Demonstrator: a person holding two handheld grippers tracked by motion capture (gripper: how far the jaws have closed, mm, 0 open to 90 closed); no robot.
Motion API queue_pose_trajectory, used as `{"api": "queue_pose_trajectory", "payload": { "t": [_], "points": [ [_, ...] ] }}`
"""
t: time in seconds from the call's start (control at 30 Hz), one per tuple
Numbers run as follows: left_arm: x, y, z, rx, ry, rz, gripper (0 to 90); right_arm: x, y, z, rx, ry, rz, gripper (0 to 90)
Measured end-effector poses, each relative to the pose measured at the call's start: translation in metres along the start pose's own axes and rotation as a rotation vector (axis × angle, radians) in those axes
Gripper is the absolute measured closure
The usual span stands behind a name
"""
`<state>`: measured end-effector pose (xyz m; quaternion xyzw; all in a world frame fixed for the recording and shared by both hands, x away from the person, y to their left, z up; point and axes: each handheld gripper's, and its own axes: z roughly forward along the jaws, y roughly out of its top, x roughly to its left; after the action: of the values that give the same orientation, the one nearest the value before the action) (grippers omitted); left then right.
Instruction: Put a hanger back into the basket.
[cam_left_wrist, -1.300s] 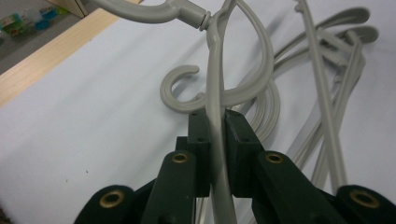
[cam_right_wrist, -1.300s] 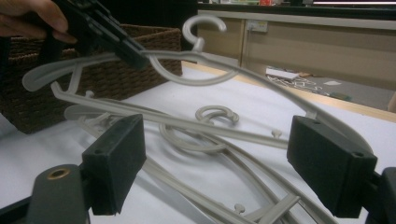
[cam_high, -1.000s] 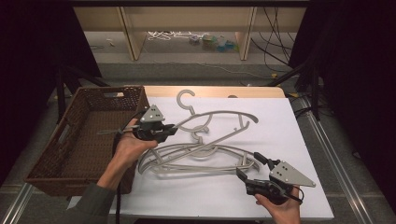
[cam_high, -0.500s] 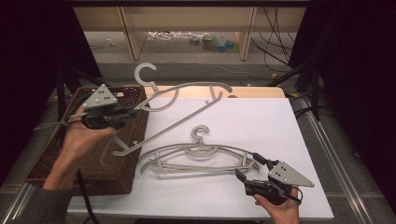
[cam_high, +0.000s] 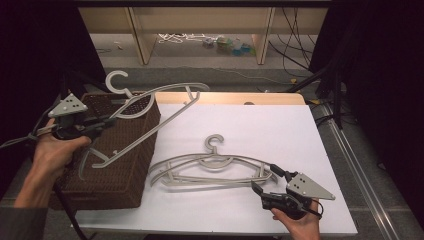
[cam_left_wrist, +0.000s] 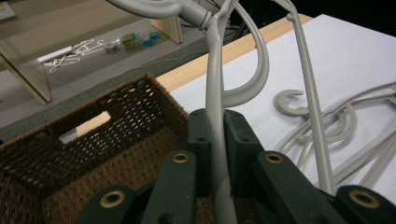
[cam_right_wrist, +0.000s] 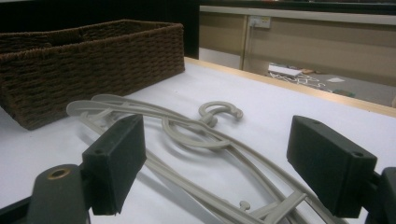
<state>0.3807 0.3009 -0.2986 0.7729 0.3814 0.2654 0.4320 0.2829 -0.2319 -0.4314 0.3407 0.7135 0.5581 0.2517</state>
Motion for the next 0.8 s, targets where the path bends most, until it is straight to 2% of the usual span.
{"api": "queue_pose_trajectory", "payload": {
  "t": [0.03, 0.13, 0.27, 0.3, 0.33, 0.43, 0.47, 0.57, 0.63, 0.7, 0.8],
  "points": [
    [0.008, -0.005, -0.002, 0.001, 0.005, -0.025, 81.9, 0.0, 0.0, 0.0, -0.003, -0.001, -0.001, 20.5],
    [0.014, -0.009, -0.004, -0.002, 0.01, -0.035, 82.0, 0.0, -0.001, 0.002, -0.018, 0.01, 0.013, 20.5],
    [0.027, -0.018, -0.012, 0.003, 0.029, -0.07, 82.0, 0.0, -0.001, 0.001, -0.013, 0.006, 0.013, 20.5],
    [0.035, -0.022, -0.016, 0.003, 0.046, -0.074, 82.0, -0.001, -0.001, 0.001, 0.003, -0.001, 0.003, 20.5],
    [0.035, -0.022, -0.016, 0.003, 0.046, -0.074, 81.9, -0.001, -0.001, 0.001, 0.003, -0.001, 0.003, 20.5],
    [0.047, -0.029, -0.025, 0.011, 0.089, -0.092, 81.9, 0.001, -0.001, 0.002, -0.01, 0.01, 0.008, 20.5],
    [0.05, -0.031, -0.026, 0.012, 0.096, -0.092, 81.9, 0.0, -0.001, 0.001, -0.002, 0.0, -0.006, 20.5],
    [0.062, -0.039, -0.031, 0.004, 0.119, -0.099, 81.9, -0.001, -0.001, 0.001, 0.006, 0.002, 0.001, 20.5],
    [0.07, -0.045, -0.033, 0.004, 0.136, -0.123, 82.0, -0.001, -0.002, 0.002, -0.001, 0.01, 0.008, 20.5],
    [0.075, -0.051, -0.035, 0.012, 0.155, -0.132, 81.9, -0.002, -0.001, 0.001, 0.003, -0.005, 0.0, 20.5],
    [0.079, -0.061, -0.035, 0.017, 0.156, -0.145, 81.9, -0.001, -0.001, 0.001, 0.008, -0.005, 0.0, 20.5]
  ]
}}
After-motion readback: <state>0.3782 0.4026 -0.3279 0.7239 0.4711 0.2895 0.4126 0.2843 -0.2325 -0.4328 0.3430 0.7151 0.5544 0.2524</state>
